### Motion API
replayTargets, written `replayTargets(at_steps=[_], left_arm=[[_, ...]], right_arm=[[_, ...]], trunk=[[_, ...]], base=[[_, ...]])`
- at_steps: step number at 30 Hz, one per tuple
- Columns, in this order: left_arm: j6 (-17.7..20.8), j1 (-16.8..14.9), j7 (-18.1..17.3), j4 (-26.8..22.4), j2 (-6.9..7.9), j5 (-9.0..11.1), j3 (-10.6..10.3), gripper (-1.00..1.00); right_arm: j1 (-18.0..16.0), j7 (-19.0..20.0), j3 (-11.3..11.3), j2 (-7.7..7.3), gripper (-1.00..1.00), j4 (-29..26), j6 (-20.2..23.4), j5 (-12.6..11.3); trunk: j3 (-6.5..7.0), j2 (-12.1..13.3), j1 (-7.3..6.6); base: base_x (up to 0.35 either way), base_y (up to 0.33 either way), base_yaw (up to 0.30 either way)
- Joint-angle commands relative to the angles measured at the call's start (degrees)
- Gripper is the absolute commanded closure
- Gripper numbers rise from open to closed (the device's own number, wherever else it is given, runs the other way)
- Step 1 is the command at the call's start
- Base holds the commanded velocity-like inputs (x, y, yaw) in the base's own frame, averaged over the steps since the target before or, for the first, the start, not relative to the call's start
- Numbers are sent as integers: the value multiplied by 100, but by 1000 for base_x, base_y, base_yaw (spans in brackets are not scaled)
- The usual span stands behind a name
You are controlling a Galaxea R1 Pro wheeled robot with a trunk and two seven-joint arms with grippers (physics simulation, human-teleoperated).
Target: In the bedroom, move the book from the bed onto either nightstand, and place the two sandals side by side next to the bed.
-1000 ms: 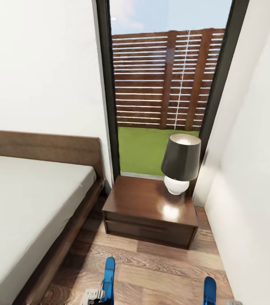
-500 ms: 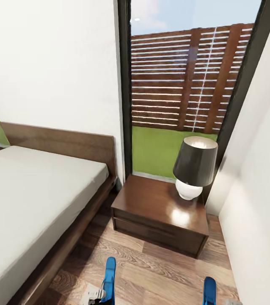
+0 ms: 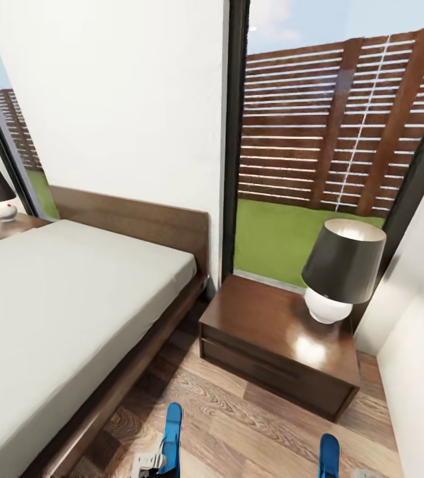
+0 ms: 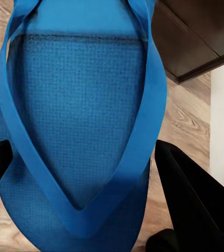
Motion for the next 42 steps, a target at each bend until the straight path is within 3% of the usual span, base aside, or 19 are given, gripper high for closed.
replayTargets(at_steps=[1, 42], left_arm=[[-36, -6, 5, 11, 3, 45, -48, 100], [-36, -6, 5, 11, -3, 45, -48, 100]], right_arm=[[-2, 22, 7, -2, 100, 6, -19, -21], [-2, 22, 7, 0, 100, 6, -19, -21]], trunk=[[-5, -2, -1], [-5, -2, -1]], base=[[0, 0, 283], [-26, 0, 283]])
